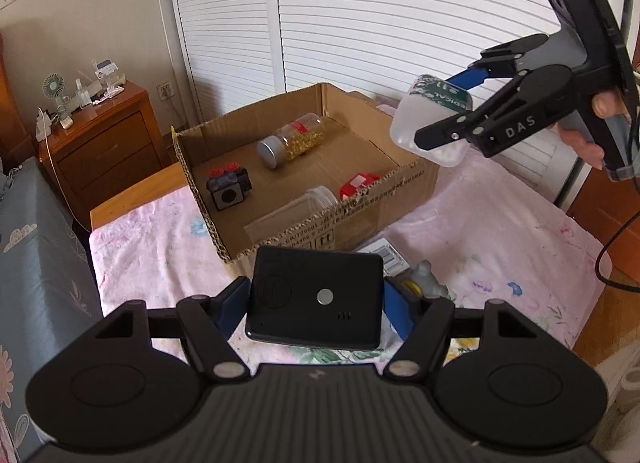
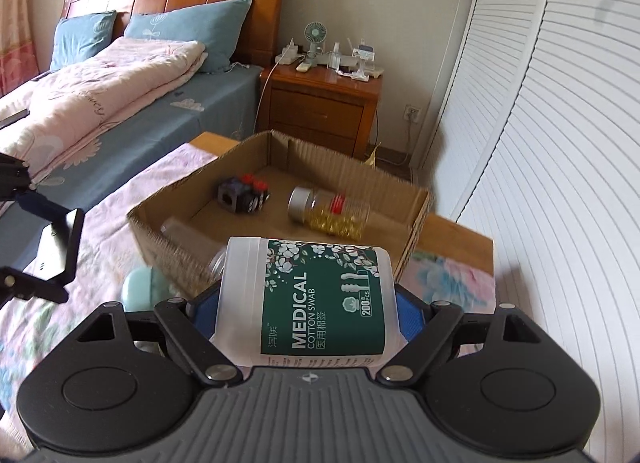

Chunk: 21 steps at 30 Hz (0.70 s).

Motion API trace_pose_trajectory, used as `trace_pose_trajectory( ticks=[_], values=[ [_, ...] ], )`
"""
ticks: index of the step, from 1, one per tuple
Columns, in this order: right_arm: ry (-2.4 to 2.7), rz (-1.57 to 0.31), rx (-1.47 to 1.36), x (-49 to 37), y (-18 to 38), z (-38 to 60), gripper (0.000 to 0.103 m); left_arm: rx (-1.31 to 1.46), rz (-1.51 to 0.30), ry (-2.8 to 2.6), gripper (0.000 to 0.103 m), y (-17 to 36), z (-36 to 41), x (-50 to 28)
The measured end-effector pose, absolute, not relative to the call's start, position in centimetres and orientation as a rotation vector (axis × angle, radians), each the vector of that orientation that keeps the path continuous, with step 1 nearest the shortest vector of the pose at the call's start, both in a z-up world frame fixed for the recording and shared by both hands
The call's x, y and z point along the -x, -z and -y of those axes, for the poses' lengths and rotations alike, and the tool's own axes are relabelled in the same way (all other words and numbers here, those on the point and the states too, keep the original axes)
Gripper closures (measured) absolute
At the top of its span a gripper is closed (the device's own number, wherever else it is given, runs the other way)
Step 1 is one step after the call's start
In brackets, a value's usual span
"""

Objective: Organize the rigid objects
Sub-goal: 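Carry the black case toward the box while the right gripper lowers the medical bottle into the box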

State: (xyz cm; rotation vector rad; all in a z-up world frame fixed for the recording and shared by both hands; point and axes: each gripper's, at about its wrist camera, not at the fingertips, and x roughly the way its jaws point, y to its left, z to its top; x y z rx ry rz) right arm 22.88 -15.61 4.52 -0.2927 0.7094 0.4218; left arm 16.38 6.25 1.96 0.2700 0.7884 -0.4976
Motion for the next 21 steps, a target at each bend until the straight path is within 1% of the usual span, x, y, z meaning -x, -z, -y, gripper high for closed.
trace_pose_trajectory(
  ticks=[8, 9, 11, 12, 13, 21],
  values=[
    [-0.374, -0.721, 0.271, -30.2, -4.0, 13.9, 0.016, -0.271, -0.767, 0.46, 0.033, -3.0, -6.1, -18.1],
    [-0.358, -0.733, 0.268, -30.9, -3.6, 13.8, 0.015, -0.271, -0.768, 0.459, 0.033, -3.1, -6.0, -18.3],
    [-0.341, -0.749, 0.262, -31.8, -2.8, 13.8, 0.01, -0.272, -0.77, 0.46, 0.033, -3.2, -5.8, -18.7],
    [-0.32, -0.745, 0.257, -31.8, -2.4, 14.0, 0.003, -0.275, -0.77, 0.459, 0.033, -3.2, -5.7, -18.8],
    [-0.311, -0.746, 0.246, -31.7, -2.1, 14.3, 0.0, -0.279, -0.77, 0.458, 0.033, -3.2, -5.5, -18.9],
    [-0.286, -0.786, 0.125, -28.4, -2.1, 16.5, 0.0, -0.283, -0.781, 0.456, 0.033, -3.5, -4.3, -21.6]
  ],
)
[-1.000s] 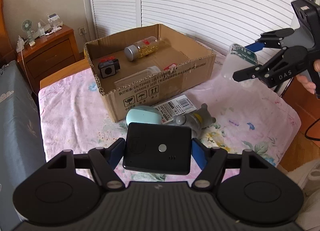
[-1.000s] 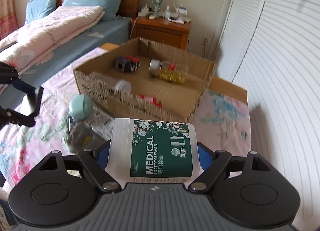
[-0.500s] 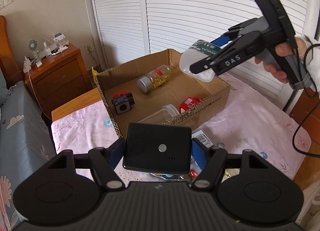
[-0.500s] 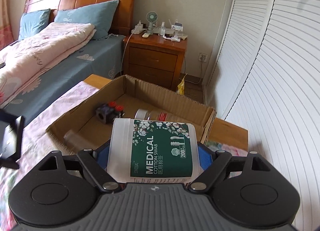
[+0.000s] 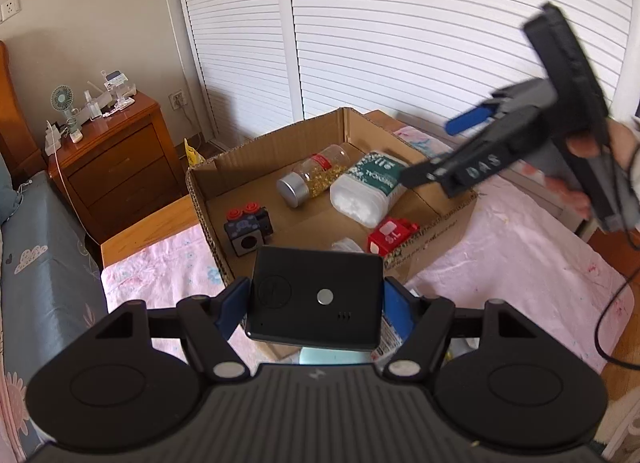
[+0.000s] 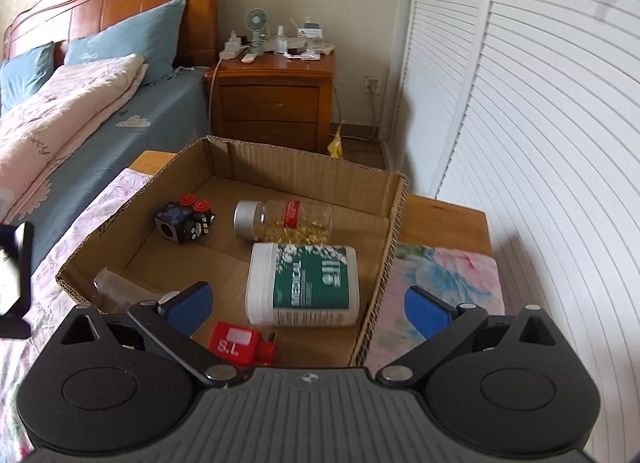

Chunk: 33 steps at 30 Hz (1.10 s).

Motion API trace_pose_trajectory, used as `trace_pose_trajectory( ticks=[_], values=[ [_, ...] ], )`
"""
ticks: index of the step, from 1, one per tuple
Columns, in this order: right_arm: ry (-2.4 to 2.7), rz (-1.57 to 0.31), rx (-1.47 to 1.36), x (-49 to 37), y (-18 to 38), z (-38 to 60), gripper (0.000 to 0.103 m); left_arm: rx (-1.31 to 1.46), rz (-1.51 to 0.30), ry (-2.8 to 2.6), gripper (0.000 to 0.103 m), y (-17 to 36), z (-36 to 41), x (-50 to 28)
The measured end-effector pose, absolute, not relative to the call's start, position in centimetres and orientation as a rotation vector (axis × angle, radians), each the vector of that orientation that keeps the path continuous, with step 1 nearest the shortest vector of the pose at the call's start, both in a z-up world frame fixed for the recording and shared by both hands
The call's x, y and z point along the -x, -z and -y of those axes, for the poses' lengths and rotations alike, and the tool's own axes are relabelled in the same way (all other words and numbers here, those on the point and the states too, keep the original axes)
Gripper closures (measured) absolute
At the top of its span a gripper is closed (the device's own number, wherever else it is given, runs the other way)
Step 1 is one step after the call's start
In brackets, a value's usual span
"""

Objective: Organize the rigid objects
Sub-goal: 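Carry the black case toward the box while the right gripper lowers the medical bottle into the box, then lower the black case into the box and open the left gripper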

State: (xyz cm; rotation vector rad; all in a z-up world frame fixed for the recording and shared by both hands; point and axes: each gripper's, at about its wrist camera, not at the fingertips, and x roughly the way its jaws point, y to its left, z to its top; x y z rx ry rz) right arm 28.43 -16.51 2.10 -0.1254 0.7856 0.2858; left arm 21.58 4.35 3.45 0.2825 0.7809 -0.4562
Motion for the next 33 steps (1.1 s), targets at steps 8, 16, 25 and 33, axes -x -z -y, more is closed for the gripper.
trace_pose_trajectory(
  ticks=[8, 16, 25, 33],
  values=[
    [-0.181, -0.809, 0.074, -25.0, -2.7, 17.5, 0.0, -0.256, -0.808, 0.423, 0.033, -3.1, -2.7, -25.2],
    [-0.135, -0.791, -0.026, -21.5, -1.9, 18.1, 0.0, -0.22, -0.835, 0.389, 0.033, -2.1, -1.6, -28.1],
    [-0.087, -0.783, -0.054, -20.2, -1.5, 18.6, 0.0, -0.178, -0.854, 0.297, 0.032, -0.2, -1.7, -30.5],
    [-0.088, -0.76, -0.041, -19.6, -1.8, 18.1, 0.0, -0.139, -0.783, 0.278, 0.01, -1.4, -2.5, -29.3]
  ],
)
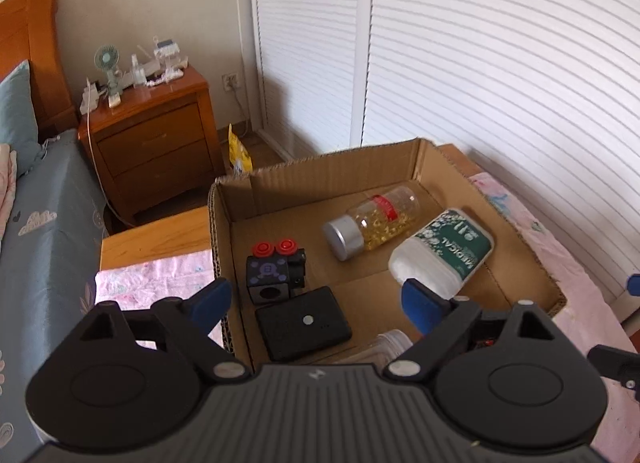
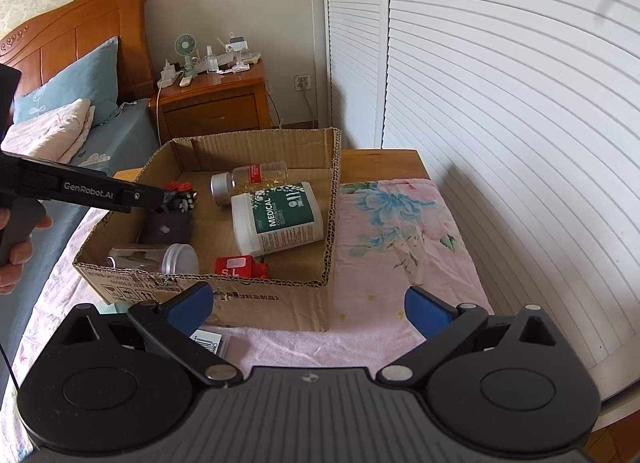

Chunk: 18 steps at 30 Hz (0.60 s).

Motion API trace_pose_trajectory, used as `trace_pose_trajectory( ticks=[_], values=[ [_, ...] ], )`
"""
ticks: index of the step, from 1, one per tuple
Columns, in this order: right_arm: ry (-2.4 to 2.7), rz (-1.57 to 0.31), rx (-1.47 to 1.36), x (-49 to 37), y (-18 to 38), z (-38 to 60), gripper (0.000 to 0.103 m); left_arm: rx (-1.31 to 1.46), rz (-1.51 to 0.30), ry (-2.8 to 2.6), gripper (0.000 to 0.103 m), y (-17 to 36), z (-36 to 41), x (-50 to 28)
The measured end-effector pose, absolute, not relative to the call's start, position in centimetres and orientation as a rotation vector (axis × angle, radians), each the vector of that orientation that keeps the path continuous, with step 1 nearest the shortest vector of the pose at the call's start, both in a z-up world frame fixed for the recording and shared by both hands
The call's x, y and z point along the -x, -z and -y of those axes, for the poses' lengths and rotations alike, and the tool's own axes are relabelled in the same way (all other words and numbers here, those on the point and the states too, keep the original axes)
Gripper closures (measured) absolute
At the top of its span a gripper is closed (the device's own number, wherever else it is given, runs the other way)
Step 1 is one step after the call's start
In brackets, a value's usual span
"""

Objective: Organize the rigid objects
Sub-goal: 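Lower the black case into the box and open the left gripper, then move the left gripper to the teal round case while the right gripper approaches the gray elephant toy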

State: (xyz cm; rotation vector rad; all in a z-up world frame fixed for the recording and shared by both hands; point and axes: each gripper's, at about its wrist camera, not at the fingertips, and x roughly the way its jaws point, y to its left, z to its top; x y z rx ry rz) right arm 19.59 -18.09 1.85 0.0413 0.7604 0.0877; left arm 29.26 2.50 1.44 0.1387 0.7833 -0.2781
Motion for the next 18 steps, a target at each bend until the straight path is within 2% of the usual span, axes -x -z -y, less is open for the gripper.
trace_pose_trajectory(
  ticks=[2, 10, 18],
  values=[
    [-0.095, -0.768, -0.035, -19.6, -1.7, 17.7, 0.0, -0.155, -0.762, 0.281, 0.003, -1.9, -2.5, -28.4],
    [-0.122, -0.778, -0.035, -19.1, -1.3, 16.4, 0.0, -0.16, -0.73, 0.275, 0.001, -2.6, -3.2, -23.4],
    [-0.16, -0.822, 0.019, -18.9, 0.0, 14.5, 0.0, -0.277, -0.686, 0.092, 0.001, -0.2, -3.8, -17.1]
  ],
)
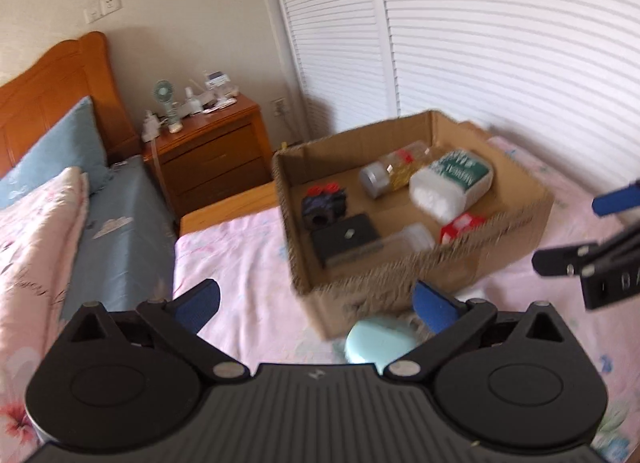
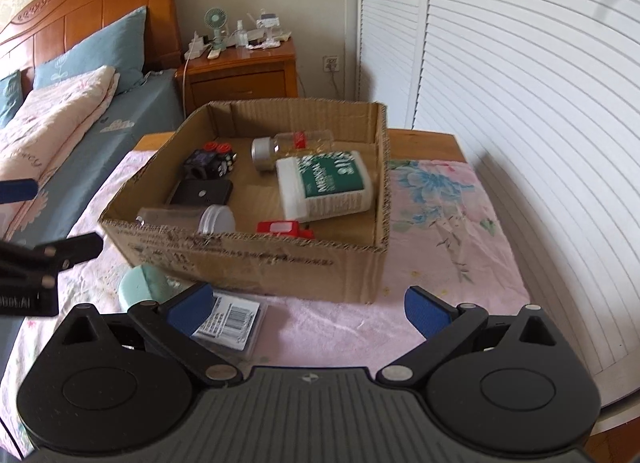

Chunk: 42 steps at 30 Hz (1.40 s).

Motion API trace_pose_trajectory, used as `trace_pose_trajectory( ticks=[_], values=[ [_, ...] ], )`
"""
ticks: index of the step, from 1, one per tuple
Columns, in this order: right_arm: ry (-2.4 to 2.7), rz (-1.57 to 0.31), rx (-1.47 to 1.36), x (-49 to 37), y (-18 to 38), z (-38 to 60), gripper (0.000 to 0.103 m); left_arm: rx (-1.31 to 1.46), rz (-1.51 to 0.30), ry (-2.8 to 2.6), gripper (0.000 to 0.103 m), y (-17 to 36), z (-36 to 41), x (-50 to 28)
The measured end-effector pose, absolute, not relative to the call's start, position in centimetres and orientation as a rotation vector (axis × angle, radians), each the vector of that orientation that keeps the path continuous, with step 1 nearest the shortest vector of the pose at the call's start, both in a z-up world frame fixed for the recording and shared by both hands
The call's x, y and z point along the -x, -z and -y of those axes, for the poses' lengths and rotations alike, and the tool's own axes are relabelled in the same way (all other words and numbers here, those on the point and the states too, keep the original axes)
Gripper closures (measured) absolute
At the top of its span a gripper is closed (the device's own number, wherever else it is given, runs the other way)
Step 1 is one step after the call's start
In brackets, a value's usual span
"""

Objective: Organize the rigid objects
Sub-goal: 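Move the left gripper to the teal round case while the right gripper approaches the gray elephant toy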

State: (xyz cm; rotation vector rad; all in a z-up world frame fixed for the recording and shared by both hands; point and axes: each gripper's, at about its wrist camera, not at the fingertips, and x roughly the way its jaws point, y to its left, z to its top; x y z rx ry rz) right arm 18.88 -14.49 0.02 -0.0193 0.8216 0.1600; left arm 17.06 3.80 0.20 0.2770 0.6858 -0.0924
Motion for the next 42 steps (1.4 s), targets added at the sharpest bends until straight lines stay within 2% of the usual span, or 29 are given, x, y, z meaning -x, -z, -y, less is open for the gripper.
trace_pose_trajectory(
  ticks=[6, 21, 42],
  values=[
    [-0.221, -0.883, 0.062, -18.6, 1.4, 11.8, 0.0, -0.144, -0.74, 0.039, 0.001, 1.5, -6.5, -14.2],
    [-0.229, -0.987, 0.099, -18.8, 6.2, 5.7, 0.0, 0.024, -0.714, -0.033, 0.001, 3.2, -11.4, -11.1],
    [-0.211, -1.012, 0.06, -16.9, 7.4, 14.0, 0.0, 0.081, -0.681, 0.123, 0.001, 5.1, -7.5, -13.3]
  ],
)
